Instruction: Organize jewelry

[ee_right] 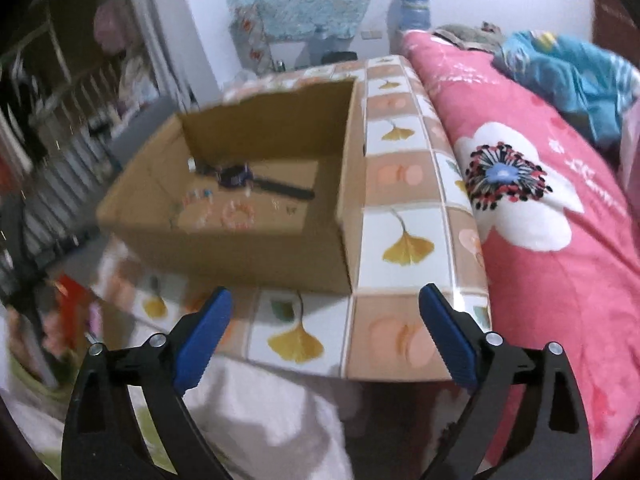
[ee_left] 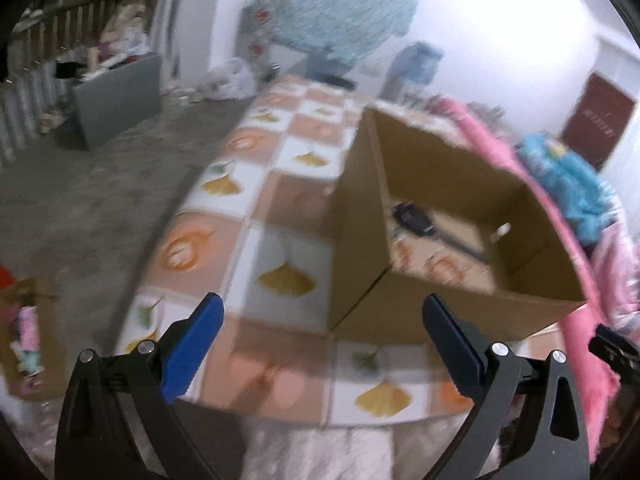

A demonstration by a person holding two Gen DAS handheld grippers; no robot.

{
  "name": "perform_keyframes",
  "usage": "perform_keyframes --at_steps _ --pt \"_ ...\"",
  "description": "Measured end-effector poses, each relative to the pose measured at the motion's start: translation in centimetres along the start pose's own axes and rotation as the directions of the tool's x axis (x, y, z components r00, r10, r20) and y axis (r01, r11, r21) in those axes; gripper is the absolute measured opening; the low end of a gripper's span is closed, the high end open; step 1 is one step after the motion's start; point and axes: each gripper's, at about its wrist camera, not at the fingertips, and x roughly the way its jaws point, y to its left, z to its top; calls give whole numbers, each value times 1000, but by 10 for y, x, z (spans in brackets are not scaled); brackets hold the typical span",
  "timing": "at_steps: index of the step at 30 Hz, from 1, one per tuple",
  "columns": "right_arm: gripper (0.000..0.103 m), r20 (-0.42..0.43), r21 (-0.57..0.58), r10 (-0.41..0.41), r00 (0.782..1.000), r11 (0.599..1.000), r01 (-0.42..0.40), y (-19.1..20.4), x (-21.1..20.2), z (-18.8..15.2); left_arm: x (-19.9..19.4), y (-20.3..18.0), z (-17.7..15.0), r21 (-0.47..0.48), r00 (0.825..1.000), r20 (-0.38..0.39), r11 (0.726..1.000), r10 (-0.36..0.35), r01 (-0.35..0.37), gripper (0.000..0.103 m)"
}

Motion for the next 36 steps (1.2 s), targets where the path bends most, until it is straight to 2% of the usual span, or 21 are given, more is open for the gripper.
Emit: perform_keyframes --at_steps 3,5,8,11,13,17,22,25,36 --pt "91 -35 -43 -20 999 999 19 17 15 -11 -3 -7 -12 50 996 26 995 87 -88 97" --pt "93 -43 -64 -4 999 998 1 29 22 -16 -3 -12 -22 85 986 52 983 159 -163 97" --pt "95 -37 -85 5 999 996 -8 43 30 -15 -3 -24 -30 156 978 63 966 197 -205 97" --pt "95 -10 -84 -3 1000 996 2 54 29 -13 2 -38 -35 255 979 58 946 193 -202 97" --pt "95 4 -67 -28 1000 997 28 59 30 -11 4 -43 -37 240 979 48 949 200 -206 97" --pt "95 6 -44 -81 997 996 81 65 35 -8 11 -49 -37 194 988 -33 970 152 -143 97" --pt "95 -13 4 -52 999 999 52 70 39 -7 19 -69 -40 243 979 -67 955 194 -173 97" --pt "95 -18 6 -47 999 999 47 75 42 -5 19 -77 -41 247 982 -85 958 170 -145 97" --pt "95 -22 24 -54 998 998 54 77 44 -4 17 -85 -36 232 984 -98 965 146 -120 97"
